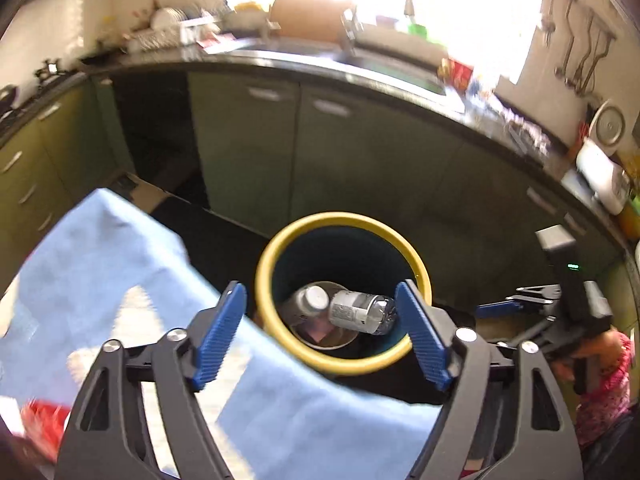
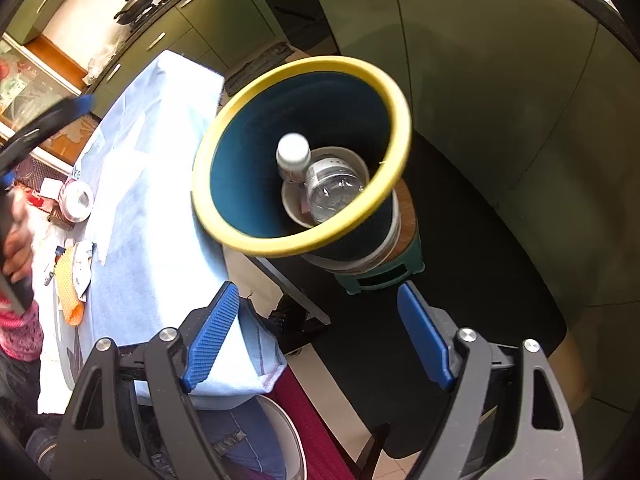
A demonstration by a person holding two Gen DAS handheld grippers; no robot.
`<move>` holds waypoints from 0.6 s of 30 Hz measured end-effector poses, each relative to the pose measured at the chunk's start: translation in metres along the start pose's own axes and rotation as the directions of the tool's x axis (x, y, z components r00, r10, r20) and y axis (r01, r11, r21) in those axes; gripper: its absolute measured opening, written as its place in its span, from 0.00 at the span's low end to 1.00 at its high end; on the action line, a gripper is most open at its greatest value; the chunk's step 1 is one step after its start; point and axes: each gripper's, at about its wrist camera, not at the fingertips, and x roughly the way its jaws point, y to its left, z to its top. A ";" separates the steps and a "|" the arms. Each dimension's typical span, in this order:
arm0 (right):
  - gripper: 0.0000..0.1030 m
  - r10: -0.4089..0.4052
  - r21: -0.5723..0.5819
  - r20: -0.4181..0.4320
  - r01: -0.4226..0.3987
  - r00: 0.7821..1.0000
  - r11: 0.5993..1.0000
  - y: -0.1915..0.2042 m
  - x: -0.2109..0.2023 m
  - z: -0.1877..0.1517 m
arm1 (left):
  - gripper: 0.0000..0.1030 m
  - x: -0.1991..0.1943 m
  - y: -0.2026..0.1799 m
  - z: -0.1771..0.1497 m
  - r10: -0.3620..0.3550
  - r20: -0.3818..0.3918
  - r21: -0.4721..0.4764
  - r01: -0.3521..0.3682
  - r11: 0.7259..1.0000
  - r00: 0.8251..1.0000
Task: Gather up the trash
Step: 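Carry the pill bottle over the bin and open the left gripper, then grasp the red Coca-Cola can with the right gripper and lift it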
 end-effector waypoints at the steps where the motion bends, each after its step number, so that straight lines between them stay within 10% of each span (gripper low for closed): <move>1: 0.75 0.005 -0.010 -0.005 -0.005 1.000 1.000 0.005 0.002 0.000 | 0.77 -0.018 0.006 -0.009 0.003 0.025 -0.014 -0.003 1.000 1.000; 8: 0.75 0.011 -0.127 -0.042 -0.016 0.999 0.992 0.065 0.017 0.007 | 0.82 -0.124 0.075 -0.082 0.165 0.131 -0.141 -0.146 0.979 0.978; 13: 0.75 0.032 -0.230 -0.062 -0.045 0.998 0.972 0.120 0.029 0.014 | 0.83 -0.177 0.126 -0.138 0.386 0.149 -0.220 -0.350 0.911 0.911; 18: 0.75 0.020 -0.371 -0.123 -0.065 0.992 0.926 0.192 0.052 0.022 | 0.84 -0.204 0.168 -0.182 0.434 0.157 -0.301 -0.375 0.877 0.887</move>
